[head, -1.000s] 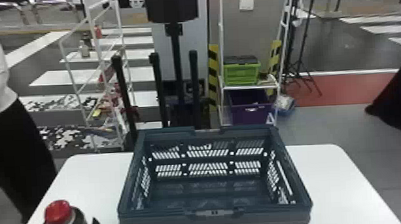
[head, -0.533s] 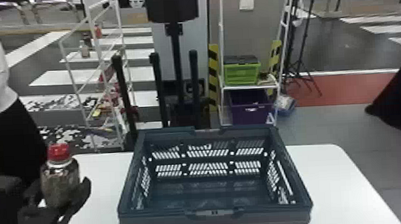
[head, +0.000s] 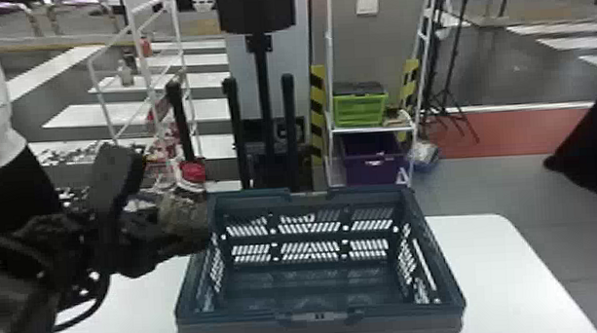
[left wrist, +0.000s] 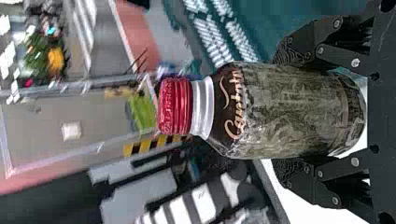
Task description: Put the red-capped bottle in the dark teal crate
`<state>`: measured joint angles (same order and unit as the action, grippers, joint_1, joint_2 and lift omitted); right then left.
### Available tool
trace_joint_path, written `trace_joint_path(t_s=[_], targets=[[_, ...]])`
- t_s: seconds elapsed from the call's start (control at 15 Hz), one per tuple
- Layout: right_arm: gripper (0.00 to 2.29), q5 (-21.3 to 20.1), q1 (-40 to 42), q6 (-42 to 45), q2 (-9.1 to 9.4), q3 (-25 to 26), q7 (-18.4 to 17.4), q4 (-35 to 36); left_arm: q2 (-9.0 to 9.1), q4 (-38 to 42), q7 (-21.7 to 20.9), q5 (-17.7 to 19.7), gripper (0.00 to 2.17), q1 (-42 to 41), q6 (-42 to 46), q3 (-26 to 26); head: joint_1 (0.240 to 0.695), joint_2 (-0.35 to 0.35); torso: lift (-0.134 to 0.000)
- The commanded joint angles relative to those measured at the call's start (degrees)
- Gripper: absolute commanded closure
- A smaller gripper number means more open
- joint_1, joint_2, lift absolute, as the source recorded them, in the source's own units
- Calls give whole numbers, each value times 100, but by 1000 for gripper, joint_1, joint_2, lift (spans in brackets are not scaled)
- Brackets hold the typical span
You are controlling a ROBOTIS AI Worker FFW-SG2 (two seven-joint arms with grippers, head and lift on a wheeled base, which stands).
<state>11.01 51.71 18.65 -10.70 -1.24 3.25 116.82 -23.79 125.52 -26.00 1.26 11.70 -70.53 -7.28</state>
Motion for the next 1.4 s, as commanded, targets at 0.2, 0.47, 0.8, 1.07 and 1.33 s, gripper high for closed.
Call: trace_joint_path(t_s=[0.2,0.47,0.8,1.07,1.33], targets=[[151,-3,41,73,24,27,0,-2,6,-2208,-757,-223,2148,2029,-97,-2190,499,0,0],[151,15,59,108,33,71,0,-11,323,-4097,-1302,-179,2145,3057,747,-3429,499,0,0],[151,33,120,266,50,115,0,-11,1131,-6128,-2172,-627,2148,3532,2311,-3736,499,0,0],[151,41,138,389,85,124,0,-46,1641,-7147,-2498,-1190,2145,3620,3190,-3947,499,0,0],[151,41,138,407,94,124,0,-54,1711,-7446,-2498,-1348,2145,3646,3331,-4290,499,0,0]])
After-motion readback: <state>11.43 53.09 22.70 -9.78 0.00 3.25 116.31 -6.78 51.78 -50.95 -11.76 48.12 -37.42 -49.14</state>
